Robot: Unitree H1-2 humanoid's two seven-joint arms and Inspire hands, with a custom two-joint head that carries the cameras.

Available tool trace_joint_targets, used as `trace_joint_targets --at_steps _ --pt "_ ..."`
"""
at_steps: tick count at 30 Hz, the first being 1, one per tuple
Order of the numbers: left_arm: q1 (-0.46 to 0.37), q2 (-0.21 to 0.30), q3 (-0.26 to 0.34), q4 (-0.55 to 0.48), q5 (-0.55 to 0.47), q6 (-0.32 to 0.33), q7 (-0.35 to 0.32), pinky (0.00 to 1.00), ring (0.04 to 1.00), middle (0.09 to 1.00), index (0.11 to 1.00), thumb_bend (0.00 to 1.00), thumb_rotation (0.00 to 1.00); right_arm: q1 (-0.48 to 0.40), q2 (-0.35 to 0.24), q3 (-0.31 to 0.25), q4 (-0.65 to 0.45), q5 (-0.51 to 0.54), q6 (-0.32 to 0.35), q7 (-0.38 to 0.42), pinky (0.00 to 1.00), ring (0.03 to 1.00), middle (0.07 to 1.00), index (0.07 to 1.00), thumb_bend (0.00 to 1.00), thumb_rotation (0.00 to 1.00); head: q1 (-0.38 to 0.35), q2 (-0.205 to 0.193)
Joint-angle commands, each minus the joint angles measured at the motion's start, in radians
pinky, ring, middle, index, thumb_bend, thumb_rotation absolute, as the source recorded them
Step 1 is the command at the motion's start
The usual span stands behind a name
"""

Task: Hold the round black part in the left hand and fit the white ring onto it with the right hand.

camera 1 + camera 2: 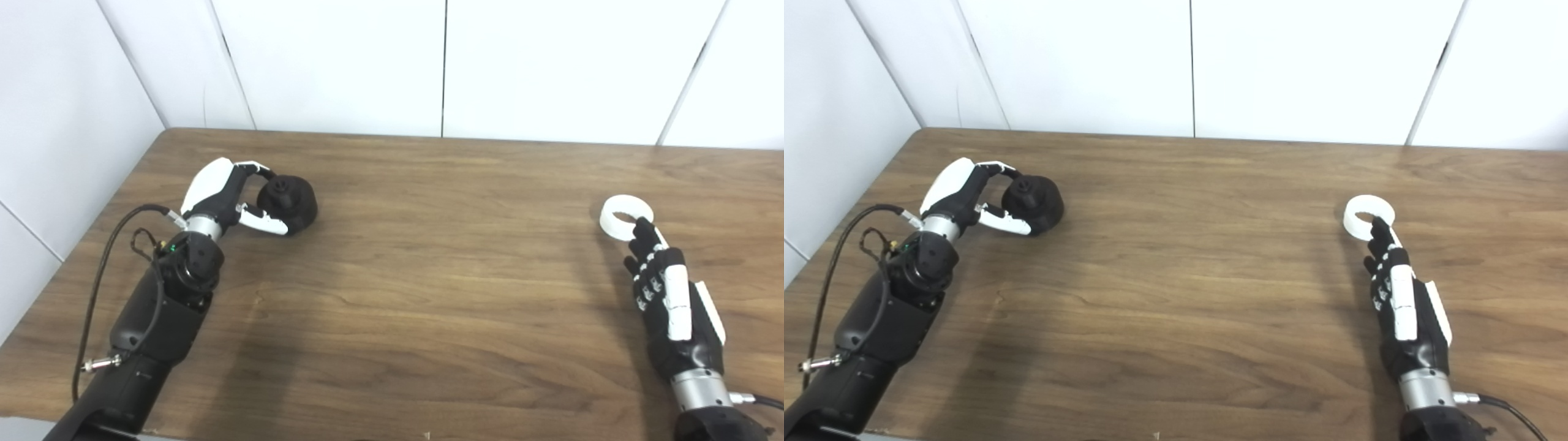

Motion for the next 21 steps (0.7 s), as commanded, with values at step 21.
trace_joint_targets --at_steps 21 --pt "0.042 0.005 -0.028 -0.141 0.006 -0.021 -0.067 0.86 0.945 0.870 0.629 0.83 0.17 -0.017 0.006 0.009 -0.035 0.000 -0.013 -0.003 1.00 1.000 0.983 0.962 0.58 1.00 -0.041 0.019"
